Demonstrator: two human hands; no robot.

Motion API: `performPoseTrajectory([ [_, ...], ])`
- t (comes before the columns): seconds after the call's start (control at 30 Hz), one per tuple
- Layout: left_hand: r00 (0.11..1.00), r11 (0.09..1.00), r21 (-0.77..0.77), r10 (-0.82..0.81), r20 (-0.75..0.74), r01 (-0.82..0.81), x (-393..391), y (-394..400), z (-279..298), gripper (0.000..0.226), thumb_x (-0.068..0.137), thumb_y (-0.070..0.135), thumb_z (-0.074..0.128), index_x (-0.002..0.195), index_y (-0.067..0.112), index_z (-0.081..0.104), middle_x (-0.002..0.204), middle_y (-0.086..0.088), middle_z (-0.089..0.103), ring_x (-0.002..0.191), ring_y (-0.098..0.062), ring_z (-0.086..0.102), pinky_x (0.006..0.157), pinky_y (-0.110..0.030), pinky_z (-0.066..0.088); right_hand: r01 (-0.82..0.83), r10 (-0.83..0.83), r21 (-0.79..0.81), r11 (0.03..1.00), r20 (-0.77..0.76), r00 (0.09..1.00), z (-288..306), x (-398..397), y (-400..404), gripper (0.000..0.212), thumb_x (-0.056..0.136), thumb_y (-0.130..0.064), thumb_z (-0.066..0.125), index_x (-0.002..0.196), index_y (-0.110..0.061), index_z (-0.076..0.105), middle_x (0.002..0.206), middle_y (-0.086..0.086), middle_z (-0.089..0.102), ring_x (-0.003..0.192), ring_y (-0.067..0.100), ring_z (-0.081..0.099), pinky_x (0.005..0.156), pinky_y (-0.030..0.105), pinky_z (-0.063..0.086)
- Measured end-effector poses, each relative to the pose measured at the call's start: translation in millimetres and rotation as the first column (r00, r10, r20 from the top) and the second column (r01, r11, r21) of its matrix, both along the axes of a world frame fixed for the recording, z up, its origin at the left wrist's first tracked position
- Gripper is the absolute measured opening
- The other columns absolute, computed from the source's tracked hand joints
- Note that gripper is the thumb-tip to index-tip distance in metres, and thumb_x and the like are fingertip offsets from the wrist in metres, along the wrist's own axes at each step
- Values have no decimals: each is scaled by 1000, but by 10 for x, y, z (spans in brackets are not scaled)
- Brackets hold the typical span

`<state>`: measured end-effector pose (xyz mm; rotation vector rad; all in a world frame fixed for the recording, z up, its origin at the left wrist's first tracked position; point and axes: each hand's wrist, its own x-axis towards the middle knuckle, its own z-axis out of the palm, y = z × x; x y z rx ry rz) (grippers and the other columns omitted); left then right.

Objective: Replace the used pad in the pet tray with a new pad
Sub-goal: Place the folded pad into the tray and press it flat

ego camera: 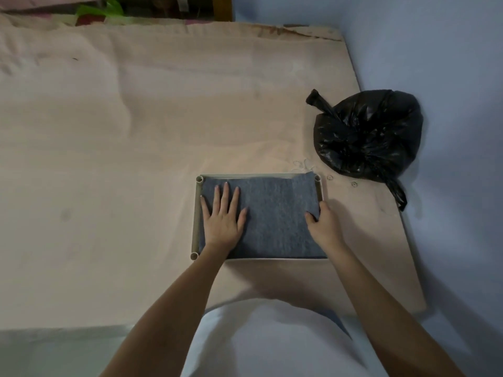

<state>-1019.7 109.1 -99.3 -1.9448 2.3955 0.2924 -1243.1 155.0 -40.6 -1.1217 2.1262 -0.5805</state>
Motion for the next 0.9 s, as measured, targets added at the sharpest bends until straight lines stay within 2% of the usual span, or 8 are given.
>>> performPoseTrajectory([
  [0.07,1000,1000,-2,7,-18,-7,6,-11,-12,64,93,52,0,151,26,6,160,-1,1,147,-22,-5,114,-55,-10,-70,79,47,996,-232,969,80,58,2,27,95,-20,52,112,-1,48,96,17,63,83,32,62,68,41,53],
  [0.17,999,1000,-13,2,-40,-3,14,-8,-22,66,92,50,-1,151,23,9,160,-2,4,147,-23,-2,114,-54,-12,-146,150,59,988,-643,751,179,211,32,32,90,-21,57,112,2,52,95,18,61,79,32,62,59,36,48],
  [0.23,998,1000,-24,3,-55,-4,20,-2,-30,66,92,49,0,151,21,11,159,-3,7,147,-23,0,114,-54,-12,-220,149,4,976,-750,645,175,331,25,41,85,-22,62,115,4,57,112,24,60,97,36,60,72,39,50],
  [0.3,997,999,-40,3,-71,-6,32,-8,-37,66,93,48,2,151,18,12,159,-4,9,147,-23,1,115,-53,-10,-351,281,44,935,-694,663,98,436,-39,54,94,-29,47,137,2,42,145,23,38,134,34,38,106,44,37],
  [0.37,996,999,-43,1,-88,-5,50,-17,-41,66,93,48,4,150,17,13,159,-4,11,147,-22,3,116,-52,-7,-472,415,92,877,-639,647,-43,528,-132,58,100,-35,29,148,-3,20,157,14,13,146,27,8,119,43,10],
  [0.47,994,999,-52,-8,-106,2,65,-18,-42,65,94,46,7,150,15,16,158,-7,14,147,-23,6,118,-51,-1,-559,524,157,814,-611,593,-223,710,-247,62,99,-40,18,149,-5,7,158,12,2,147,24,0,120,42,-2],
  [0.6,994,999,-47,-4,-109,-2,66,-26,-58,65,94,45,9,150,13,16,158,-9,13,147,-23,7,118,-49,-1,-593,586,219,775,-600,545,-448,865,-299,63,96,-44,6,146,-5,-1,159,12,4,147,23,2,118,39,-5],
  [0.9,989,998,-36,52,-140,-58,61,-36,-19,69,94,45,8,149,5,16,158,-12,14,147,-24,9,119,-46,2,-487,479,154,860,-570,667,-494,486,-291,63,100,-37,21,148,2,9,158,16,6,147,24,4,119,33,-3],
])
